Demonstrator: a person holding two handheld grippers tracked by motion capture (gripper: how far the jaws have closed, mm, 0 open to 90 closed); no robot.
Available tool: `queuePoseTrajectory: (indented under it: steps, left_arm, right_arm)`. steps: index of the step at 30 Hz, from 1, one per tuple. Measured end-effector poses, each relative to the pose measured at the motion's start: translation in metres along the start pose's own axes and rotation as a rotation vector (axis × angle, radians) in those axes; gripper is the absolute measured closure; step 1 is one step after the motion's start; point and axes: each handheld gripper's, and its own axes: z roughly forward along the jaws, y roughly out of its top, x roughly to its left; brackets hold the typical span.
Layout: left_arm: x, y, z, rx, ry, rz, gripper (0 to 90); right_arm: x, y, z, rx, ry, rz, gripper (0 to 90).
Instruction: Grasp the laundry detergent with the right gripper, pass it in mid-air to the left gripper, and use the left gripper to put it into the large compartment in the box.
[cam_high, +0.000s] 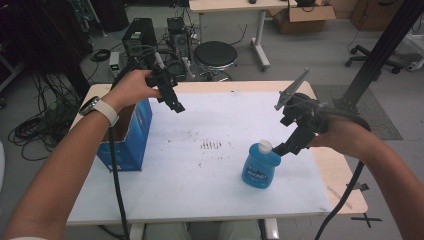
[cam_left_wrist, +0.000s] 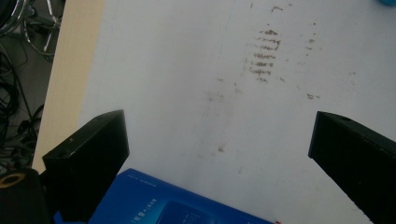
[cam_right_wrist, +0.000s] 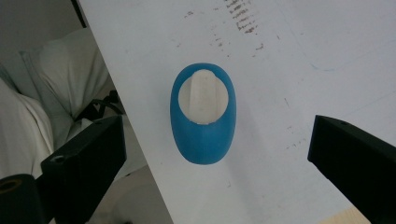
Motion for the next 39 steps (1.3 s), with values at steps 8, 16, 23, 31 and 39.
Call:
queuePoseTrajectory:
  steps: [8,16,23,31,39]
  left_arm:
    - [-0.001,0.0,-0.001,0.004,0.005,0.001,5.6]
    - [-0.001,0.0,-0.001,0.004,0.006,-0.001,5.6]
    - [-0.003,0.0,-0.001,0.008,0.008,0.002,5.6]
    - [-0.003,0.0,-0.001,0.005,0.01,0.001,5.7]
    - [-0.003,0.001,0.0,0.008,0.01,0.002,5.6]
  right_arm:
    - [-0.001,-0.019,0.01,-0.058,0.007,0.02,4.2]
    - [-0.002,-0.036,0.017,-0.093,0.0,0.055,4.2]
    - [0.003,-0.048,0.021,-0.142,-0.03,0.069,4.3]
    - [0.006,-0.065,0.027,-0.197,-0.045,0.076,4.3]
    - [0.006,-0.076,0.033,-0.261,-0.051,0.089,4.1]
